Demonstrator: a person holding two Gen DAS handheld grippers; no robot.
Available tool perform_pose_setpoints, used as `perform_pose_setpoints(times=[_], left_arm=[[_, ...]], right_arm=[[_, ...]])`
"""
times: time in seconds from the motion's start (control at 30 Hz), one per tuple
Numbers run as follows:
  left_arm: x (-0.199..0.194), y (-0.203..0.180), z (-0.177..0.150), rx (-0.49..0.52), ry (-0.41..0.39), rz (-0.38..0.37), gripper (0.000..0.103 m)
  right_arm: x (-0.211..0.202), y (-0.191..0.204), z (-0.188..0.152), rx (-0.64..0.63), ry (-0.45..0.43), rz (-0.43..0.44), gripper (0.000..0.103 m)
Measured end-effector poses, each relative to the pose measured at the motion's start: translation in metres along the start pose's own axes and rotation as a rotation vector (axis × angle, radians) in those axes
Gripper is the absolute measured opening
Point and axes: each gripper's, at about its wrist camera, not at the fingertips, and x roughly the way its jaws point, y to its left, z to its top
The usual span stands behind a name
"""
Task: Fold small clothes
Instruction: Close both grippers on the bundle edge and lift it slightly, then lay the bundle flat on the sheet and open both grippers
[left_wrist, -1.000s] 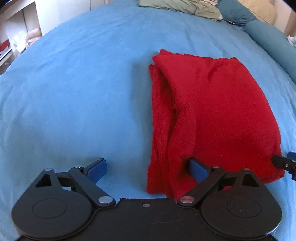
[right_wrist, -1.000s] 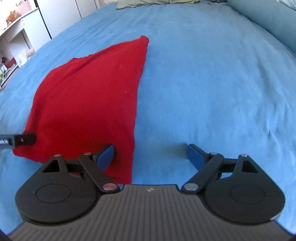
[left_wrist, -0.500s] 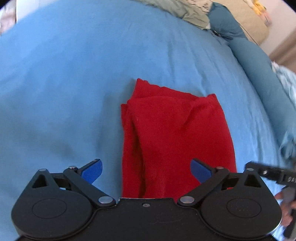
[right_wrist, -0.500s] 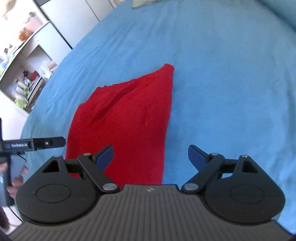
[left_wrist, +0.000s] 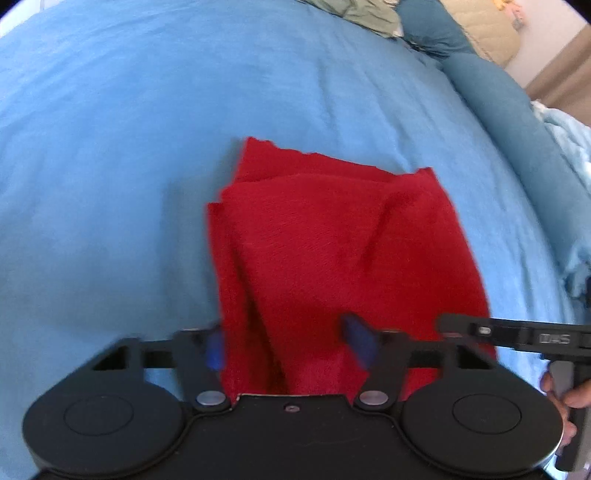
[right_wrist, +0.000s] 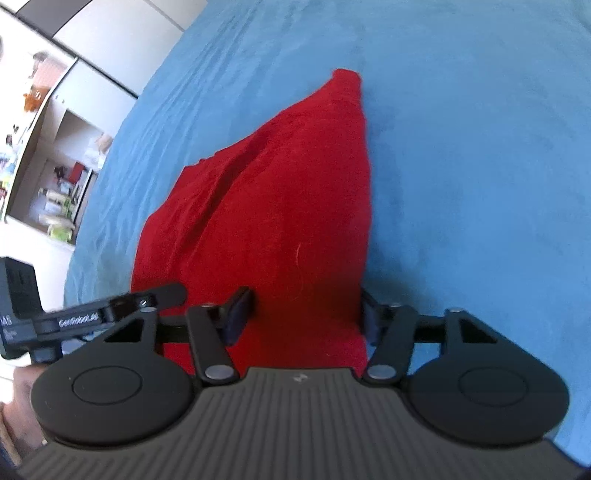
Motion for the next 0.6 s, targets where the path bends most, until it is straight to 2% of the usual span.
perform_pose_setpoints(times=[0.03, 0.07, 0.1, 0.17, 0.27, 0.37, 0.5, 0.6], left_arm=[[-0.001, -0.003, 0.0, 0.001, -0.002, -0.004, 0.04], [-0.002, -0.005, 0.0, 0.008, -0.007, 0.006, 0.033], [-0.005, -0.009, 0.0, 0.015, -0.017, 0.014, 0.031], [-0.012, -0.02, -0.001, 0.037, -0.039, 0.037, 0.027], [-0.03, -0.036, -0.006, 0.066, -0.066, 0.049, 0.026], [-0.049, -0.059, -0.013, 0.086, -0.075, 0.045, 0.026], [-0.078, -0.098, -0.044, 0.151, -0.086, 0.03, 0.026], [-0.083, -0.119, -0.076, 0.125, -0.055, 0.006, 0.027]], right_arm=[[-0.002, 0.001, 0.0, -0.003, -0.008, 0.004, 0.054], [-0.002, 0.002, 0.002, -0.006, -0.016, 0.013, 0.05], [-0.005, 0.004, 0.003, -0.014, -0.027, 0.017, 0.046], [-0.011, 0.011, 0.002, -0.038, -0.048, 0.011, 0.044], [-0.028, 0.016, -0.003, -0.069, -0.078, 0.028, 0.043], [-0.064, 0.021, -0.013, -0.101, -0.108, 0.039, 0.042], [-0.114, 0.021, -0.038, -0.134, -0.107, 0.013, 0.043], [-0.145, 0.01, -0.067, -0.124, -0.09, -0.028, 0.043]])
